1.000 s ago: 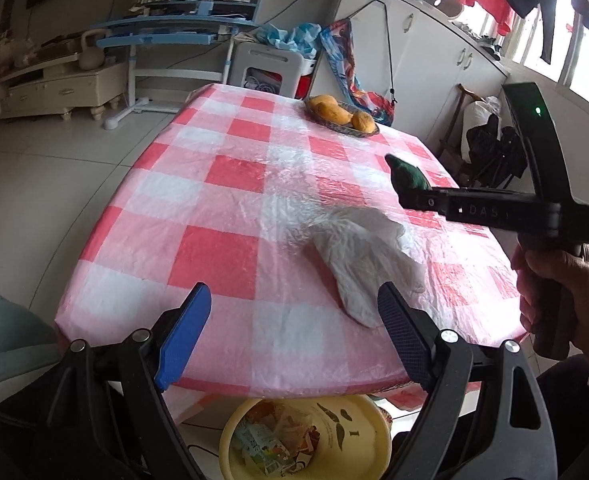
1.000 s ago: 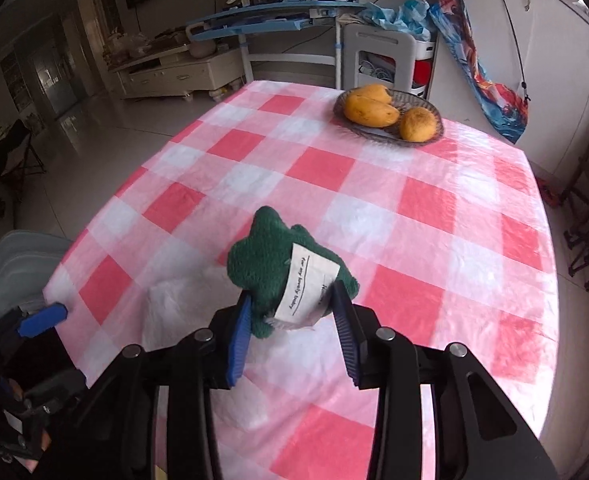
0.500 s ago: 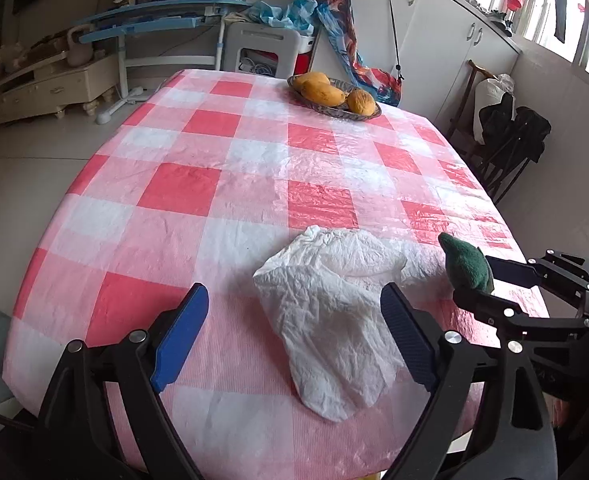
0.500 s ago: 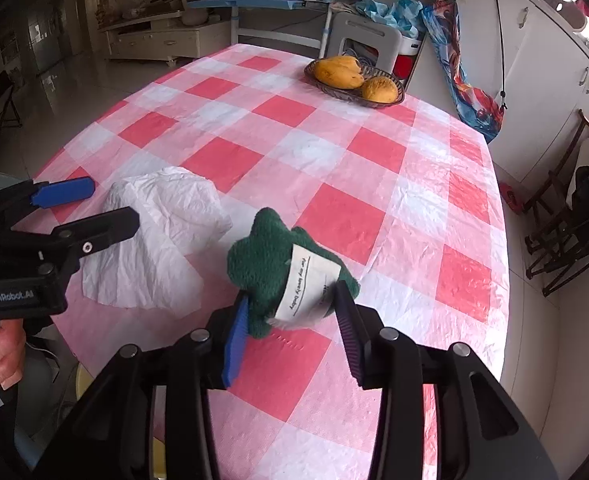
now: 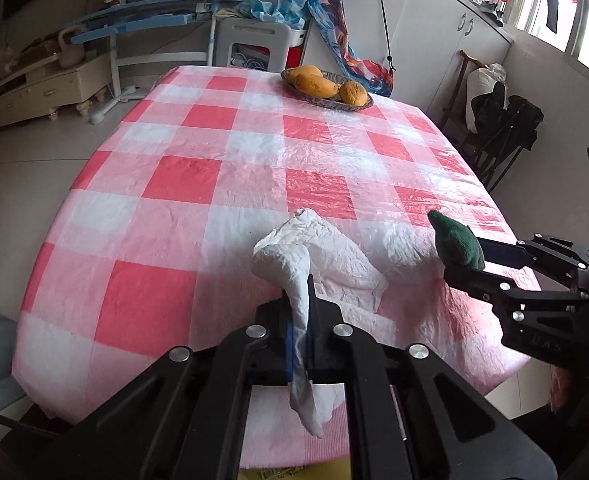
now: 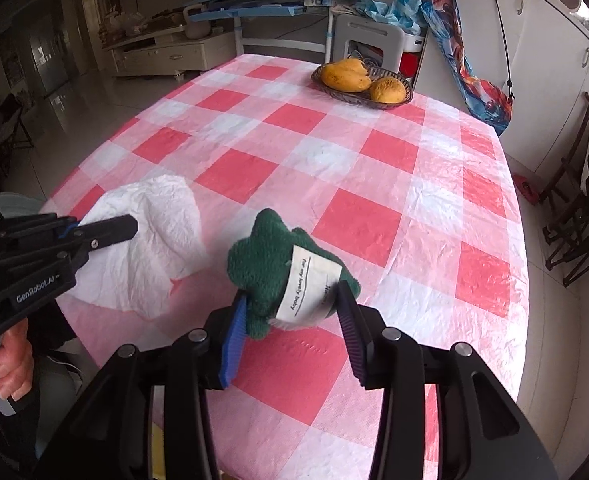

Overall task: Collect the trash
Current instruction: 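Carry the white bag and green item with both tools over the basin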

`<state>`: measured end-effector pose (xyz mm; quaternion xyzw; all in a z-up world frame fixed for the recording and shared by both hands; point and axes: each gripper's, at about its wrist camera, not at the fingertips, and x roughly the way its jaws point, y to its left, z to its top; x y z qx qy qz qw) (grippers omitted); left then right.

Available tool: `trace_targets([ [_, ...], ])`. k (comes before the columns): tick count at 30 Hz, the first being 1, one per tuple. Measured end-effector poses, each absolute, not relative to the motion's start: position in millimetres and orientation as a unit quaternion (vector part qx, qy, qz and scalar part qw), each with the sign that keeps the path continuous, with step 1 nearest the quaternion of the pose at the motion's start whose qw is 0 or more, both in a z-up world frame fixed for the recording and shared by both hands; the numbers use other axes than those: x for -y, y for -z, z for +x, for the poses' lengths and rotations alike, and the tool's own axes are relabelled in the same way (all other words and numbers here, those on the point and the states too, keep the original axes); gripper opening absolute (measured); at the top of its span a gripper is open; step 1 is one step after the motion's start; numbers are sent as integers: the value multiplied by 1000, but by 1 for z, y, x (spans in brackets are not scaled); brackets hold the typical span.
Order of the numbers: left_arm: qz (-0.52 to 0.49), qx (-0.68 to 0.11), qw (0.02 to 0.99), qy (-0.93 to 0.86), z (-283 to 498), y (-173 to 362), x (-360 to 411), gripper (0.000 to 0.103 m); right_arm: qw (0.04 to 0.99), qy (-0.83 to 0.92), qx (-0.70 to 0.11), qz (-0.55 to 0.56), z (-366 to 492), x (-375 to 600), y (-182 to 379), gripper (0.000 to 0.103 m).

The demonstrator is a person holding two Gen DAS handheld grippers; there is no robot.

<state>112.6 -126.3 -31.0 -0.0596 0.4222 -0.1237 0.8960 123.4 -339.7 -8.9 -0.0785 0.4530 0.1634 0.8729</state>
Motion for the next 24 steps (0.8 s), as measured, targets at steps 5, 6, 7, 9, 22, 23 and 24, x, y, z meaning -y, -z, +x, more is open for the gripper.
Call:
trace_targets([
  [5,-64,-409,901,131,83,12,116,5,881,-186,-432,-46,111,338,-4,43],
  [6,-63,-405,903,131,76,8,114,5,882,-189,-429,-39,108,338,-7,43],
  [7,-62,-402,904,132,70,3,113,5,883,-192,-426,-32,104,338,-8,43],
  [9,-61,-398,905,135,59,-3,111,5,885,-201,-420,-19,95,336,-11,43],
  [22,-29,-382,913,140,4,-20,106,5,897,-228,-377,34,33,327,-23,43],
  [23,-27,-383,913,140,0,-20,105,5,898,-229,-375,38,30,327,-23,43],
  [24,-26,-384,912,139,-3,-19,104,5,898,-229,-374,41,27,327,-23,43],
])
